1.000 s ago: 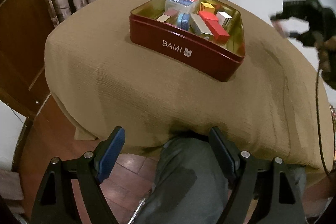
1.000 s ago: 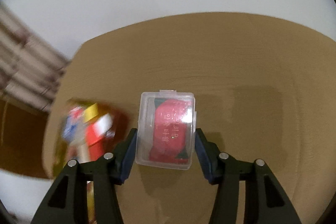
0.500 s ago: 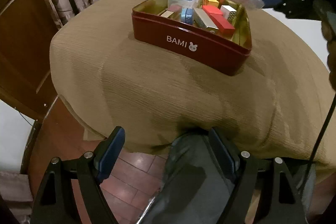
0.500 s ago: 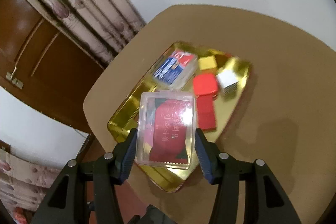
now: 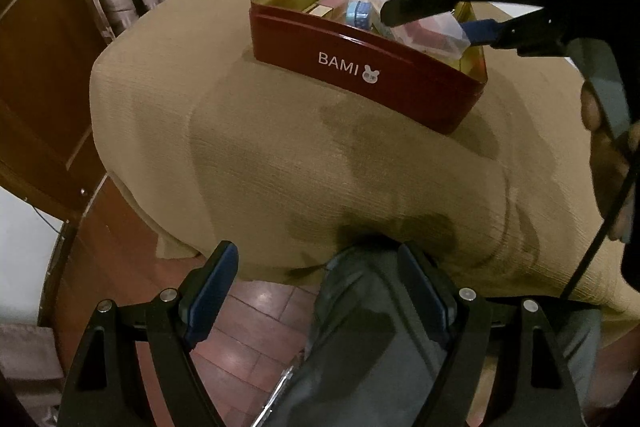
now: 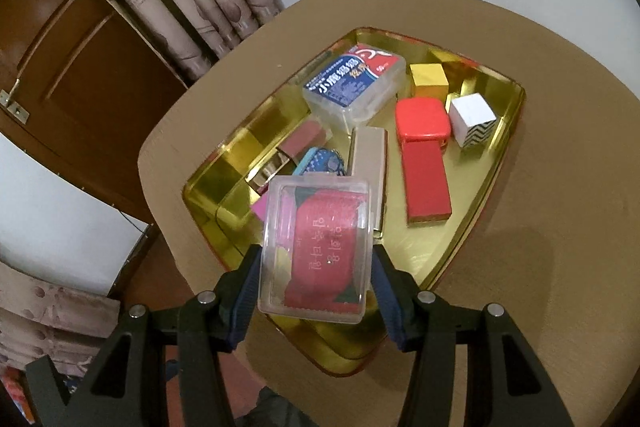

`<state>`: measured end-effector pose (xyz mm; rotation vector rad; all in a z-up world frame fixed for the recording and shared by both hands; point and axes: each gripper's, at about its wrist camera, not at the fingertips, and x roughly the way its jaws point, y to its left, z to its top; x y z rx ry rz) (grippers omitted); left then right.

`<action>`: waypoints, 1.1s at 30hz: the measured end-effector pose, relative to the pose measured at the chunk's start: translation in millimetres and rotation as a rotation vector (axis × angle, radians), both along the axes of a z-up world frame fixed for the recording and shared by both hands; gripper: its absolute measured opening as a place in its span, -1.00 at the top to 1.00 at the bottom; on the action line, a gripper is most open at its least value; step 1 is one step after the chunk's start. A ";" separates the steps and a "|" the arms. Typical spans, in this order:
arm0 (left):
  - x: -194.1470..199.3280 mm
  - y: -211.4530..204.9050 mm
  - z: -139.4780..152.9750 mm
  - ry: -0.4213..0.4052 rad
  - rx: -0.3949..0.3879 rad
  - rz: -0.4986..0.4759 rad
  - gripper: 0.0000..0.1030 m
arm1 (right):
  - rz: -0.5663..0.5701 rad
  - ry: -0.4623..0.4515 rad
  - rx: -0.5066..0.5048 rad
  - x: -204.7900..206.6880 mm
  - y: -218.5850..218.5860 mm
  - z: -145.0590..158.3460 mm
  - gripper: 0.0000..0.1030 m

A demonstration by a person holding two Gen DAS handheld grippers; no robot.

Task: Organize rigid objects
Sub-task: 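Carry the clear box into the tin and release it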

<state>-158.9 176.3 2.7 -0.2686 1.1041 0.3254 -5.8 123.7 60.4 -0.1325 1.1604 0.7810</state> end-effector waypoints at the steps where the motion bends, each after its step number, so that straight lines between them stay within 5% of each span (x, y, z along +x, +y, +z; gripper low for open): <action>1: 0.2 0.0 -0.1 0.000 -0.001 0.000 -0.52 | 0.002 -0.010 -0.015 -0.1 0.6 -2.3 -0.05; 9: 0.8 -2.9 -2.3 0.011 -0.007 0.001 -0.52 | 0.049 -0.025 -0.078 -3.4 7.1 -11.6 -0.05; 23: 3.5 1.9 -4.3 0.016 -0.019 0.014 -0.52 | 0.026 -0.085 -0.330 8.6 21.0 -20.8 -0.06; 30: 0.5 2.9 -0.5 -0.005 -0.015 0.025 -0.52 | -0.054 -0.087 -0.245 6.8 1.2 0.2 -0.07; 33: -1.3 4.3 5.9 -0.045 -0.006 0.037 -0.52 | -0.101 -0.084 -0.077 4.9 -26.2 16.1 -0.07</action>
